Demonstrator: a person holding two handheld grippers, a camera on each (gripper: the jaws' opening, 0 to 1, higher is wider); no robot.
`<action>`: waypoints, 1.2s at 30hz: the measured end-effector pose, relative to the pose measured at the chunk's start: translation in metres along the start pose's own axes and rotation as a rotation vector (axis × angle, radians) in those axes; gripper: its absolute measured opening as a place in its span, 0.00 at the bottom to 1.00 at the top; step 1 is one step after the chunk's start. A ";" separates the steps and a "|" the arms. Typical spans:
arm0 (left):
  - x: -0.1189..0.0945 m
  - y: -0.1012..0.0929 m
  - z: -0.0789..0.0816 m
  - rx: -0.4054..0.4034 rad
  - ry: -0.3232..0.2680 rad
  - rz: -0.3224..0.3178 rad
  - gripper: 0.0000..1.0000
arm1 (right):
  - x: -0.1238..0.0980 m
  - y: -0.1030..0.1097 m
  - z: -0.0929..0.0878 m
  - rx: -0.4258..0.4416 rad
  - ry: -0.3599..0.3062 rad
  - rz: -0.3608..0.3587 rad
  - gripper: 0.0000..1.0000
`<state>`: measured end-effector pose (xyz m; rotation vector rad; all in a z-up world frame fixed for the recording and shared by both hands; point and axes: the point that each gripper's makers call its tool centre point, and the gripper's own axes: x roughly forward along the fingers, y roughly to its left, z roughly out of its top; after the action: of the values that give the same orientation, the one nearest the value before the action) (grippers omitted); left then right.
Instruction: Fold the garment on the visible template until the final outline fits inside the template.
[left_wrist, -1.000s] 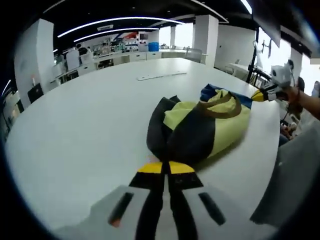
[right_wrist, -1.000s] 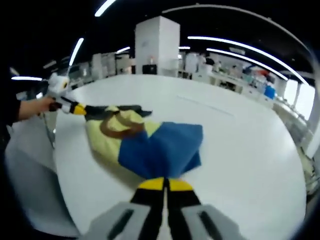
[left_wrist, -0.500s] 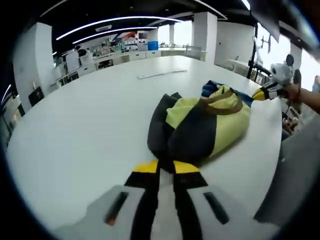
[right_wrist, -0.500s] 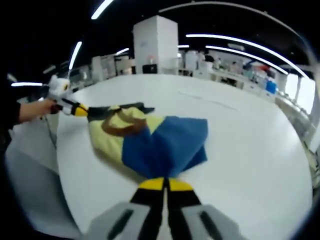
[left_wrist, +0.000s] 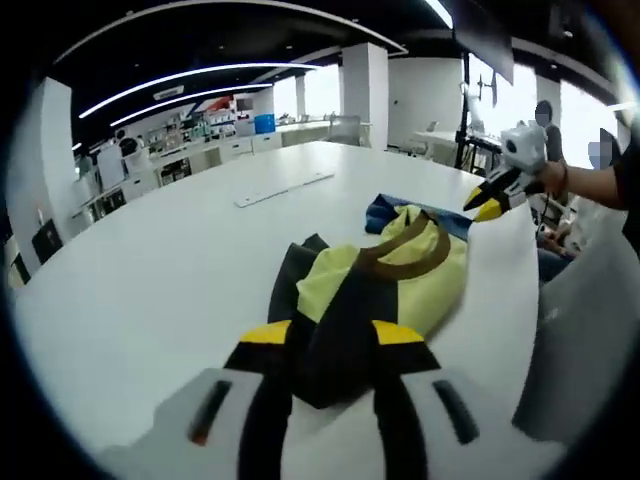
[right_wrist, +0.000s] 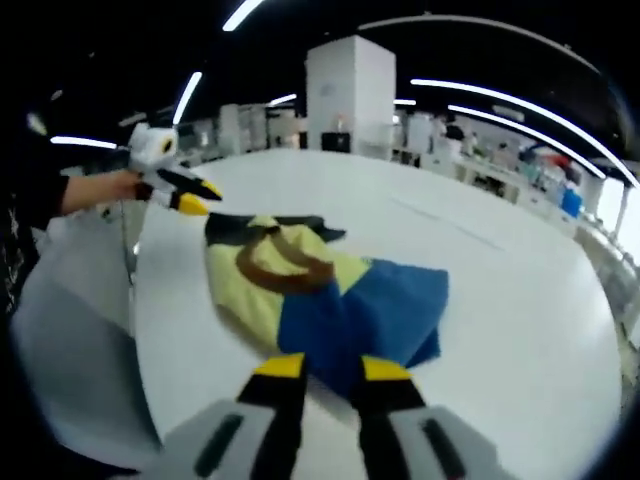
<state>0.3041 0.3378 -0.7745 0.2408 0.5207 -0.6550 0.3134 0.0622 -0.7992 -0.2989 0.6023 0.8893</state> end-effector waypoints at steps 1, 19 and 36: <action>0.005 -0.001 -0.001 0.021 0.011 -0.015 0.27 | 0.002 0.004 0.000 0.003 0.007 0.009 0.18; 0.038 0.003 -0.036 0.014 0.157 -0.107 0.17 | 0.013 -0.006 -0.017 0.081 0.067 0.017 0.08; 0.021 0.001 -0.030 -0.054 0.114 -0.072 0.00 | 0.004 -0.006 -0.011 0.085 0.026 0.017 0.00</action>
<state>0.3075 0.3392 -0.8114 0.2098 0.6584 -0.6990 0.3164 0.0561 -0.8105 -0.2293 0.6660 0.8753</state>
